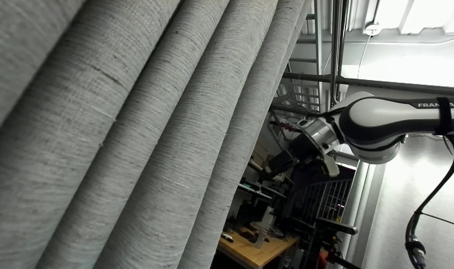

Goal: Slide the curtain to the left

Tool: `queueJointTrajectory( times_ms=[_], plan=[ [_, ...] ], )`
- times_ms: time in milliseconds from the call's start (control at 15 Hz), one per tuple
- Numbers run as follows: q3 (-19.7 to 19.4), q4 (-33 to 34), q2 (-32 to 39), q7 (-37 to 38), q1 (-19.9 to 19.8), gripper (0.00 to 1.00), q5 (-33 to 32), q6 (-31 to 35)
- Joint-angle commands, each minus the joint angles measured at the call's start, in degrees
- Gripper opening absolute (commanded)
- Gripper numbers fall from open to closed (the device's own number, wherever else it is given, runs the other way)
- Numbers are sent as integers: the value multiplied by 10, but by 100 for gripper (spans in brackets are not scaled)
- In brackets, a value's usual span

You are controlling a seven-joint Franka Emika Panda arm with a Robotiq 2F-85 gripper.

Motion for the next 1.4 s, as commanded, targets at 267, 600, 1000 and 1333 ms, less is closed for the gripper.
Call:
queueJointTrajectory(
  times_ms=[267, 600, 1000, 1333],
  plan=[
    [3, 8, 13, -43, 2, 100, 19, -6],
    [-12, 49, 53, -123, 45, 100, 51, 16],
    [-22, 125, 106, -230, 72, 100, 112, 20],
    [-26, 160, 132, -322, 69, 100, 168, 14]
  ],
)
